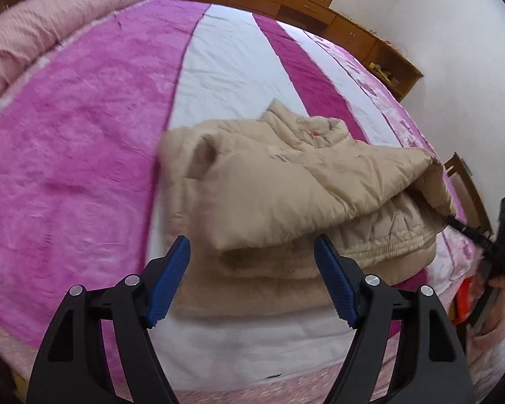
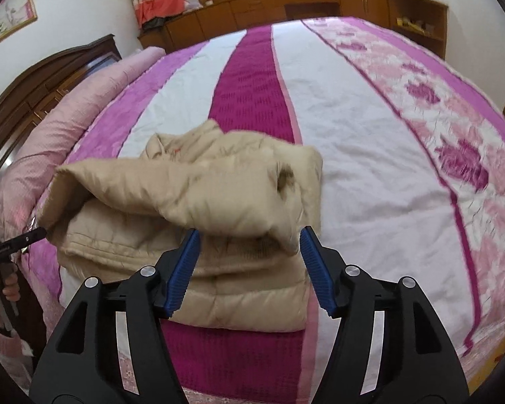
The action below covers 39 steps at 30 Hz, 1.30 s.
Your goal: Fold large clothes
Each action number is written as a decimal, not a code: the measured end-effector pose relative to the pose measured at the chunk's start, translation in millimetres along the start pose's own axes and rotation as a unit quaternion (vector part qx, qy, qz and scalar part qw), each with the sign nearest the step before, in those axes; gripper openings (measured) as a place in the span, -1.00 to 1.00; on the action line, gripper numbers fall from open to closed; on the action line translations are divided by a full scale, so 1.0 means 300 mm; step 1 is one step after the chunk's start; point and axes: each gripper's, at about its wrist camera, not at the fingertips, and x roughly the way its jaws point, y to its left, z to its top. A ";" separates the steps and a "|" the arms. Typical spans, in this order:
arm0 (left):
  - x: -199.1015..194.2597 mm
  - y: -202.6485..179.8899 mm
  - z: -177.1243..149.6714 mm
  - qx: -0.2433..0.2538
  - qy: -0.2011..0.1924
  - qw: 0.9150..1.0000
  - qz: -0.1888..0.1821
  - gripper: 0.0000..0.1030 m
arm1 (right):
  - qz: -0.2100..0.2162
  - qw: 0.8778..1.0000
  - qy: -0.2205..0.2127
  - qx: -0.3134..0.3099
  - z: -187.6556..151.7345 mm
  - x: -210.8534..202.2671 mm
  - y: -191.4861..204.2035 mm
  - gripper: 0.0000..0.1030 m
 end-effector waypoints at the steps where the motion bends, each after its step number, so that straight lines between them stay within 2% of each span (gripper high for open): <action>1: 0.021 -0.004 0.005 -0.006 0.005 1.000 -0.008 0.37 | 0.005 1.000 0.006 0.006 0.000 0.017 -0.003 0.20; 2: 0.032 -0.009 0.008 -0.009 0.007 1.000 -0.017 0.18 | 0.010 1.000 0.014 0.016 0.003 0.039 -0.007 0.10; 3: 0.045 -0.016 0.015 -0.013 0.008 1.000 -0.019 -0.11 | 0.011 1.000 0.017 0.020 0.007 0.049 -0.011 -0.08; 4: 0.054 -0.023 0.024 -0.012 0.010 1.000 -0.017 -0.48 | 0.007 1.000 0.019 0.023 0.015 0.058 -0.013 -0.54; 5: 0.055 -0.026 0.031 -0.012 0.009 1.000 -0.018 -0.56 | 0.005 1.000 0.017 0.026 0.026 0.059 -0.017 -0.76; 7: 0.042 -0.030 0.066 -0.015 -0.003 1.000 -0.023 -0.75 | 0.013 0.999 0.002 0.036 0.054 0.048 -0.026 -0.86; 12: 0.029 -0.058 0.167 0.000 -0.032 0.999 -0.005 -0.78 | 0.000 0.999 -0.027 0.028 0.150 0.048 -0.010 -0.89; 16: 0.064 -0.084 0.251 0.016 -0.039 0.999 0.021 -0.78 | -0.016 0.999 -0.037 0.028 0.219 0.090 0.001 -0.90; 21: 0.165 -0.096 0.365 0.018 -0.032 0.998 0.052 -0.78 | -0.056 0.998 -0.040 0.011 0.316 0.189 0.018 -0.90; 25: 0.265 -0.072 0.409 0.014 -0.019 0.997 0.076 -0.78 | -0.083 0.996 -0.030 0.007 0.369 0.286 0.000 -0.90; 29: 0.350 -0.036 0.423 -0.006 -0.007 0.997 0.082 -0.75 | -0.092 0.996 -0.013 0.013 0.380 0.375 -0.027 -0.90; 32: 0.360 -0.017 0.421 -0.021 -0.014 0.997 0.078 -0.54 | -0.085 0.996 -0.007 0.023 0.376 0.399 -0.050 -0.86; 35: 0.311 -0.017 0.412 -0.014 -0.023 0.998 0.063 -0.18 | -0.062 0.998 -0.019 0.028 0.374 0.351 -0.075 -0.74; 37: 0.273 -0.023 0.407 -0.001 -0.032 0.997 0.063 0.12 | -0.057 0.997 -0.034 0.033 0.367 0.296 -0.095 -0.39; 39: 0.213 -0.032 0.392 0.019 -0.049 0.996 0.072 0.34 | -0.044 0.997 -0.041 0.038 0.355 0.245 -0.112 -0.31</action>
